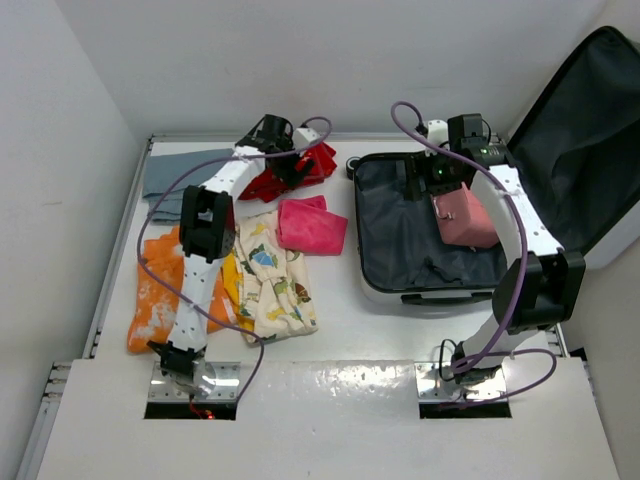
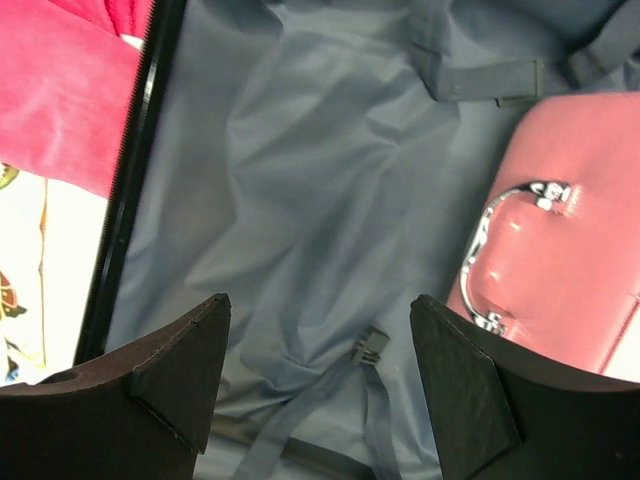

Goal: Pack the luggage

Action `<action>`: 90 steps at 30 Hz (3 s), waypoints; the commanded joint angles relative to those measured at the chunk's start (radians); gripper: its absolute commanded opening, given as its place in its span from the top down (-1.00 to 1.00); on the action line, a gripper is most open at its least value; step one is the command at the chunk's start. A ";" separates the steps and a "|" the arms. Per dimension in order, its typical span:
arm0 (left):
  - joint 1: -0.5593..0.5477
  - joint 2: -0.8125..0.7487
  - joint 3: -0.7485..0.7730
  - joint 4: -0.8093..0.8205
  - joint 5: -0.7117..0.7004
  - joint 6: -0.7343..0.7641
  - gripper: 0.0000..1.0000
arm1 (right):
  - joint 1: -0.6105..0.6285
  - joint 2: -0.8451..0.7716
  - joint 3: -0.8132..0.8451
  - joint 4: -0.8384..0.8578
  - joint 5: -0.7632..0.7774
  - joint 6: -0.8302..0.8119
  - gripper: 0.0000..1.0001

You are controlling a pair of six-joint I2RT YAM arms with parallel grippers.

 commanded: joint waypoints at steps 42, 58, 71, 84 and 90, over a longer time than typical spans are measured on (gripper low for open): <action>0.055 -0.500 -0.308 0.682 0.766 -1.177 1.00 | -0.237 -0.098 0.083 -0.170 -0.185 0.087 -0.36; -0.255 -0.634 -0.515 0.846 0.520 -1.656 1.00 | -0.526 -0.160 0.041 -0.260 -0.342 0.016 -0.36; -0.463 -0.530 -0.206 0.163 -0.212 -1.510 1.00 | -0.584 -0.236 -0.052 -0.280 -0.345 -0.070 -0.36; -0.620 -0.264 -0.159 0.023 -0.550 -1.417 1.00 | -0.645 -0.250 -0.092 -0.305 -0.353 -0.146 -0.36; -0.644 -0.128 -0.093 0.108 -0.576 -1.371 0.71 | -0.676 -0.272 -0.123 -0.322 -0.368 -0.180 -0.36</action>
